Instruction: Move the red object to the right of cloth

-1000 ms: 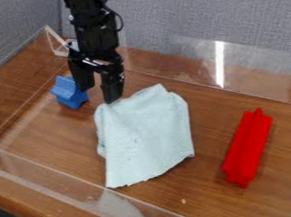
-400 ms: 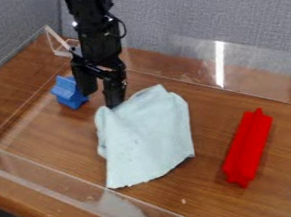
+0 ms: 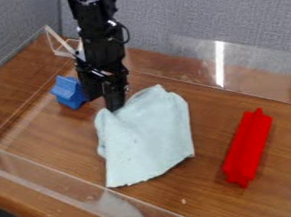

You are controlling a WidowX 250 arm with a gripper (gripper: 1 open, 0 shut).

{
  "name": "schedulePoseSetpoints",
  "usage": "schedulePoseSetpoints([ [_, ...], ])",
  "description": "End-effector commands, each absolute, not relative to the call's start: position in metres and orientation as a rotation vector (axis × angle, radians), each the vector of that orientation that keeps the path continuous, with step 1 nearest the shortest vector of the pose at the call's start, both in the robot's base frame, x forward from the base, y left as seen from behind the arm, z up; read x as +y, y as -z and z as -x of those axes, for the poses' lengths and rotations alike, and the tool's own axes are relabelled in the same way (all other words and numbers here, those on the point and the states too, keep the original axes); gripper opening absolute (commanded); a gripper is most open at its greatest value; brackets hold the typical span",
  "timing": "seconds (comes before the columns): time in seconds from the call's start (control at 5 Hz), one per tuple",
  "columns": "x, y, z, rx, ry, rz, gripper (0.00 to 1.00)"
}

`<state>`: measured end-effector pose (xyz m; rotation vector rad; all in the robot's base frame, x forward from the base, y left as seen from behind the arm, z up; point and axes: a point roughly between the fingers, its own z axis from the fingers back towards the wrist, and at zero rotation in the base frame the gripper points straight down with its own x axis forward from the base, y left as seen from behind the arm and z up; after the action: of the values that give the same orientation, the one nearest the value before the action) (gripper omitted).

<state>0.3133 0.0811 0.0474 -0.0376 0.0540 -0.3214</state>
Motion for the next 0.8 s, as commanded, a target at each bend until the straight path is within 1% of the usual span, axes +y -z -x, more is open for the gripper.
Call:
schedulePoseSetpoints([
  [0.0, 0.080, -0.054, -0.319, 0.019, 0.335, 0.018, 0.00],
  [0.6, 0.092, -0.078, -0.319, -0.030, 0.305, -0.014, 0.00],
])
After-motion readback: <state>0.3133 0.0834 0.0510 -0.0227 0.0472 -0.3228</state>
